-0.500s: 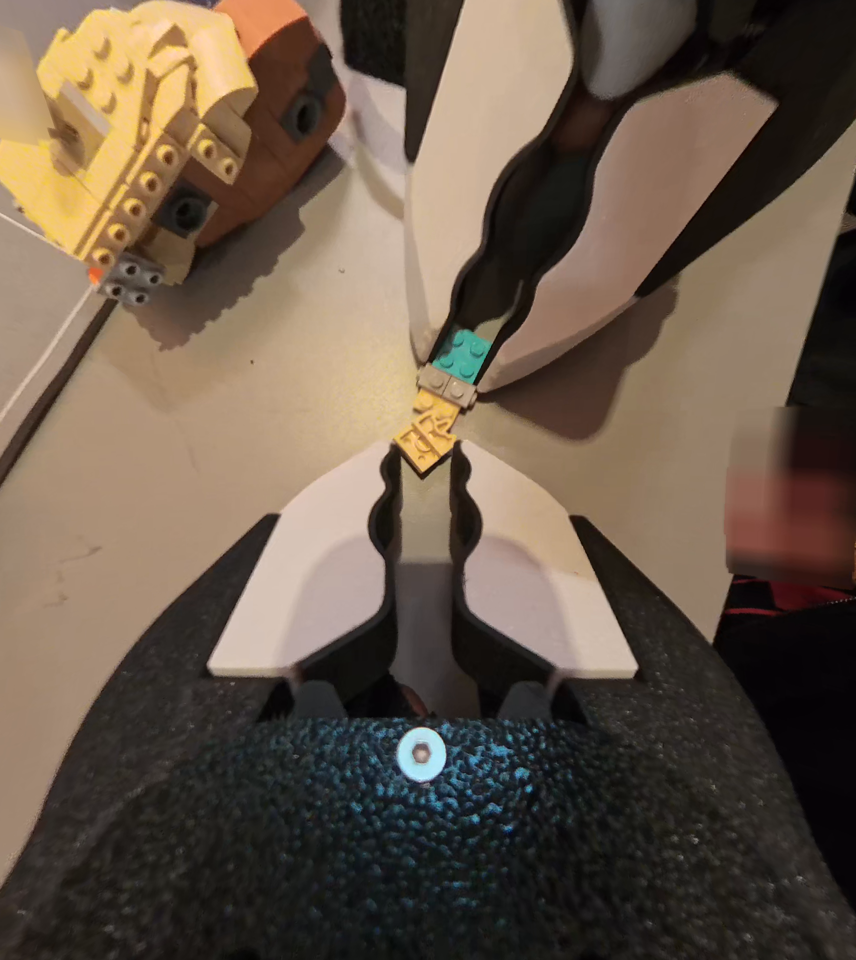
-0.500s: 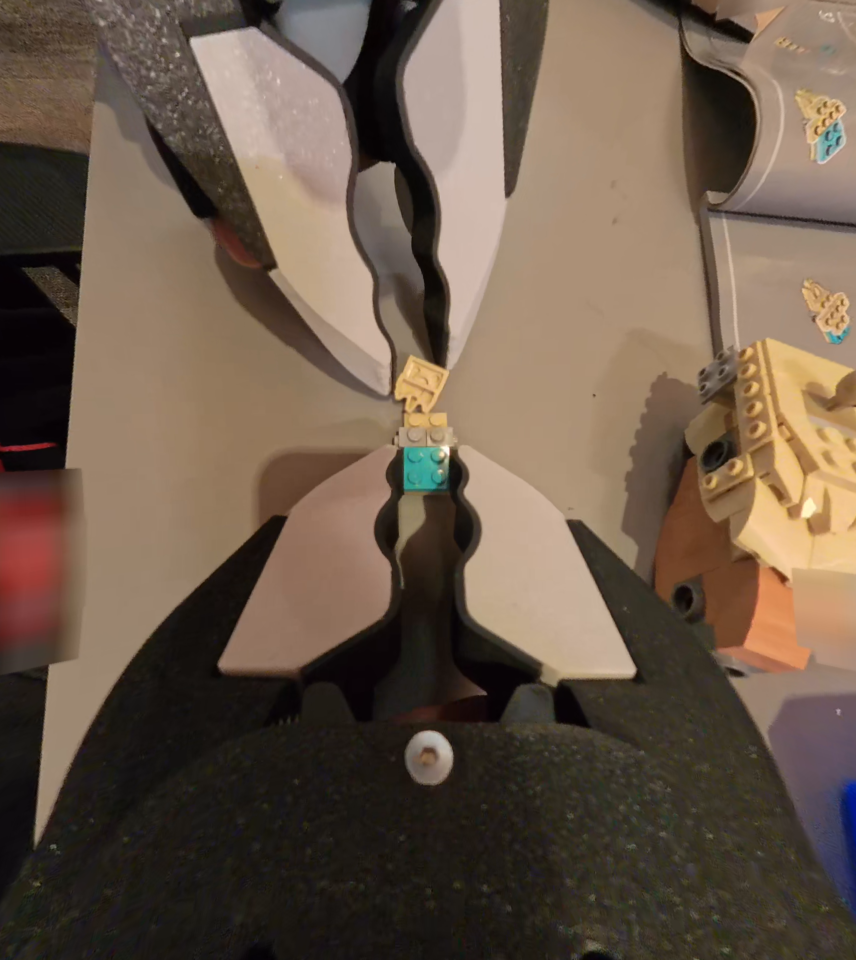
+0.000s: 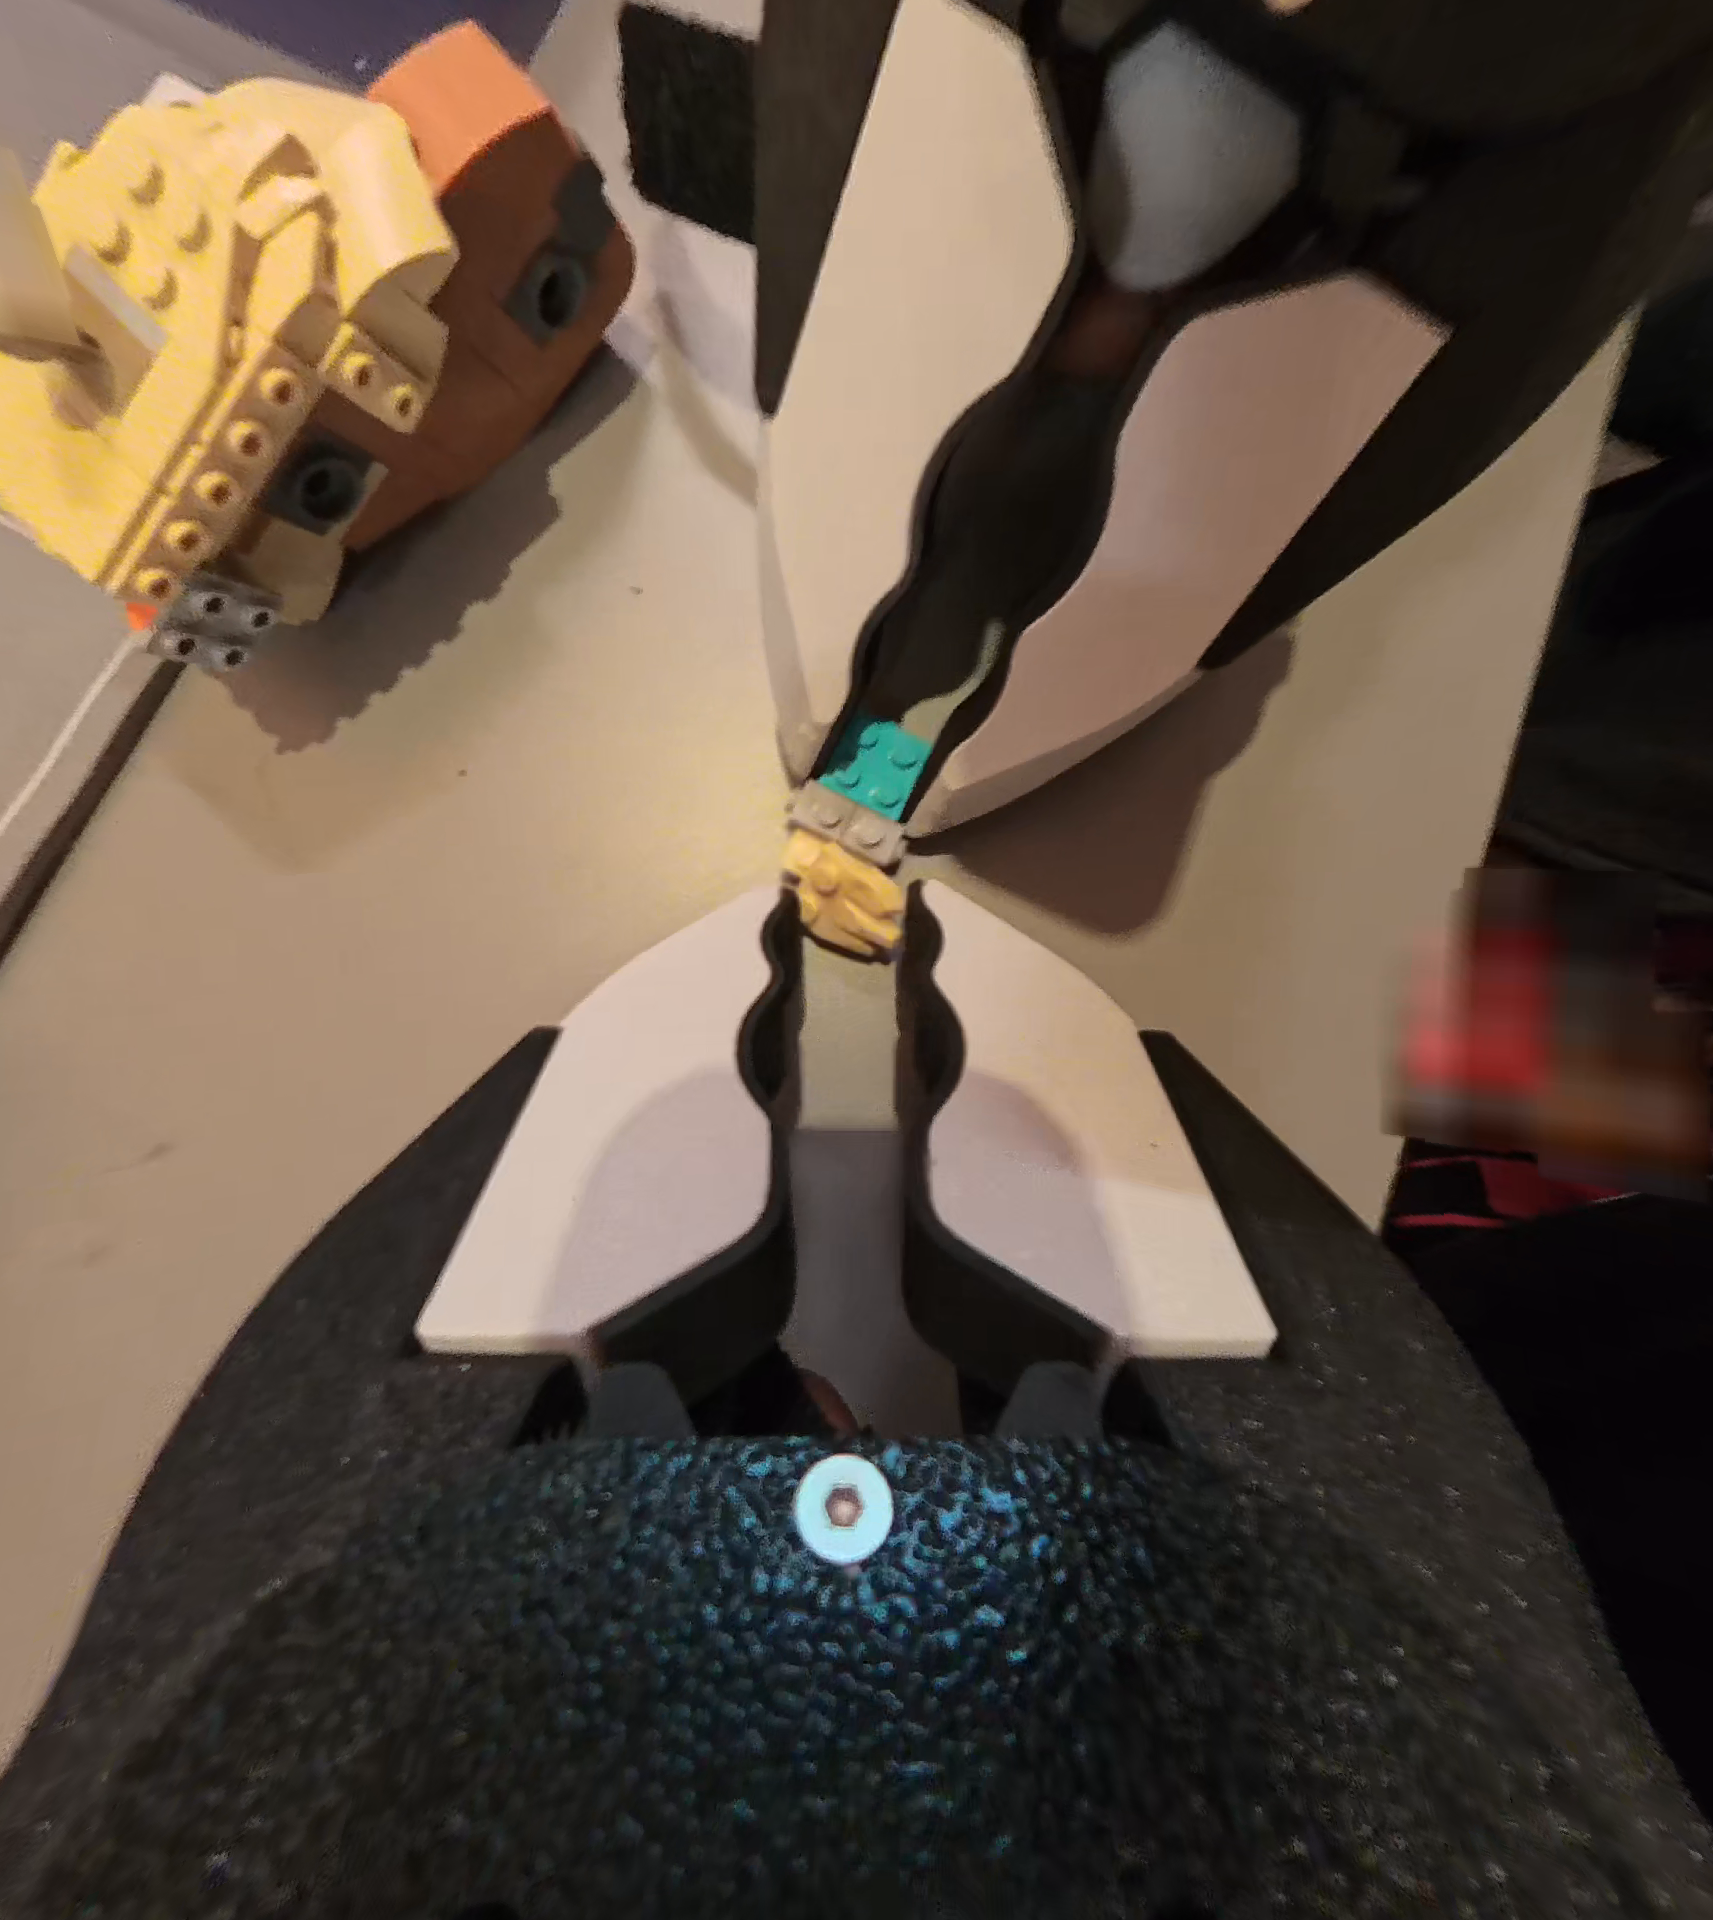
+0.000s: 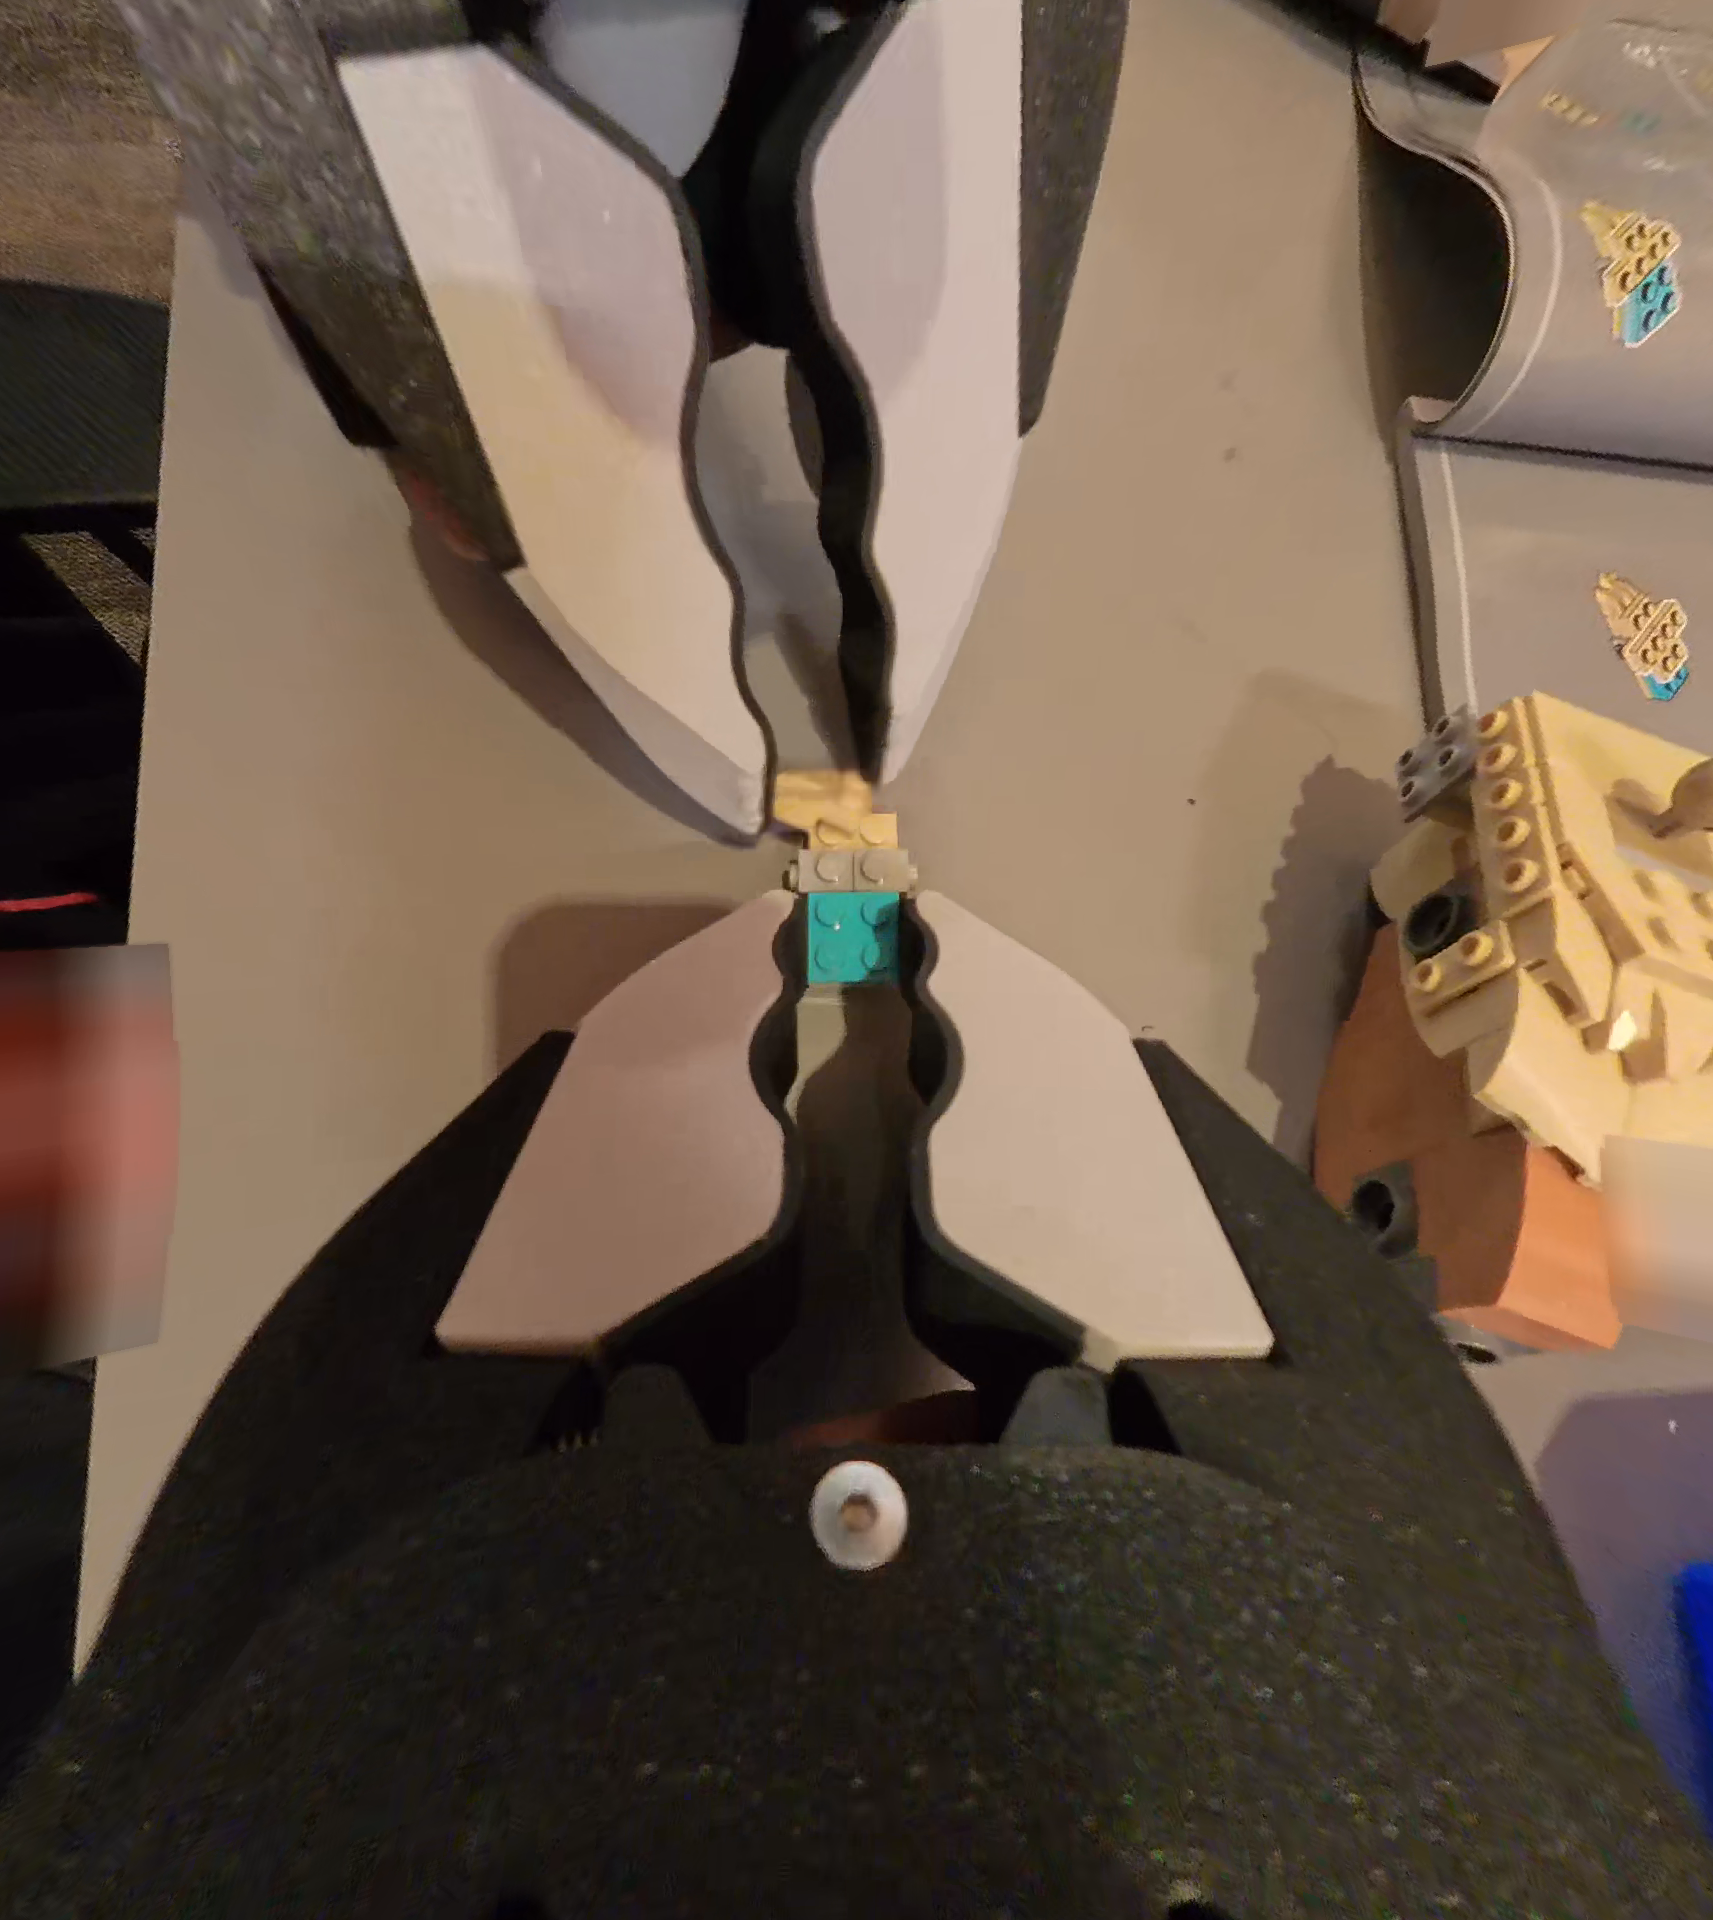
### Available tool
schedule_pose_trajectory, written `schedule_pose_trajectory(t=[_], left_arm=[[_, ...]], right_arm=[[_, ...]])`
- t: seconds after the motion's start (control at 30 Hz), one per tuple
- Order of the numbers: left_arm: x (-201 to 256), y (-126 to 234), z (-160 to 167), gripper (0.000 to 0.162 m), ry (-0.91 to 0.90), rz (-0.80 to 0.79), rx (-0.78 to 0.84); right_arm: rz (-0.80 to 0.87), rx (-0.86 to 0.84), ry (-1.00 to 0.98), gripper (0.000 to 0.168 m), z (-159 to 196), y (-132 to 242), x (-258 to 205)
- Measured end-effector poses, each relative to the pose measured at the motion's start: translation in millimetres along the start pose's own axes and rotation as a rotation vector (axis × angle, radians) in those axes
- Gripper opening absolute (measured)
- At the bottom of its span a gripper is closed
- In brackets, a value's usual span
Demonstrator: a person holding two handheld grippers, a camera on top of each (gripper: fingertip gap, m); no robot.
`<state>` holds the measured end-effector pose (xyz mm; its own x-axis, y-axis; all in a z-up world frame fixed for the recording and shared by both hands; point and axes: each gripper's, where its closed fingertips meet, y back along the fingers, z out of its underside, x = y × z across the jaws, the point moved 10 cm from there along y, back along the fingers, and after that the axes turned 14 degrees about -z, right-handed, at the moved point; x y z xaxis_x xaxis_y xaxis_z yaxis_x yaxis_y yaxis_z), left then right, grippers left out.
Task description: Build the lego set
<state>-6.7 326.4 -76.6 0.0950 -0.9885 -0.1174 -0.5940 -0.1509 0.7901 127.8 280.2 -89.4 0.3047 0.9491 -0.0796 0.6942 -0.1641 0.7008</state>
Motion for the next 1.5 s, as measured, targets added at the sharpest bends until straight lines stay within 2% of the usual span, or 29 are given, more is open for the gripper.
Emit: schedule_pose_trajectory(t=[0.07, 0.4, 0.73, 1.1, 1.27, 1.5], left_arm=[[1.5, 0.4, -0.6, 0.018, 0.024, 0.024, 0.019], [5.1, 3.0, 7.0, 0.019, -0.011, -0.072, 0.045], [12.7, 8.4, 17.8, 0.020, 0.036, -0.180, -0.056], [12.4, 0.5, 14.8, 0.021, 0.013, -0.131, 0.007], [12.1, 0.5, 14.1, 0.019, -0.077, -0.153, 0.029], [8.1, 5.1, 14.0, 0.026, -0.287, -0.128, 0.026]], right_arm=[[0.002, -0.007, 0.004, 0.016, 0.7, -1.0, -0.9], [-0.012, 0.003, 0.003, 0.016, 1.2, -0.4, -1.3], [-0.048, -0.010, -0.006, 0.016, -0.6, -2.3, 2.7], [-0.098, -0.023, -0.009, 0.016, -1.5, -4.9, -1.5], [-0.099, -0.023, -0.022, 0.016, 0.9, -2.1, -2.4], [-0.112, -0.020, -0.027, 0.016, 3.9, 1.2, -2.8]])
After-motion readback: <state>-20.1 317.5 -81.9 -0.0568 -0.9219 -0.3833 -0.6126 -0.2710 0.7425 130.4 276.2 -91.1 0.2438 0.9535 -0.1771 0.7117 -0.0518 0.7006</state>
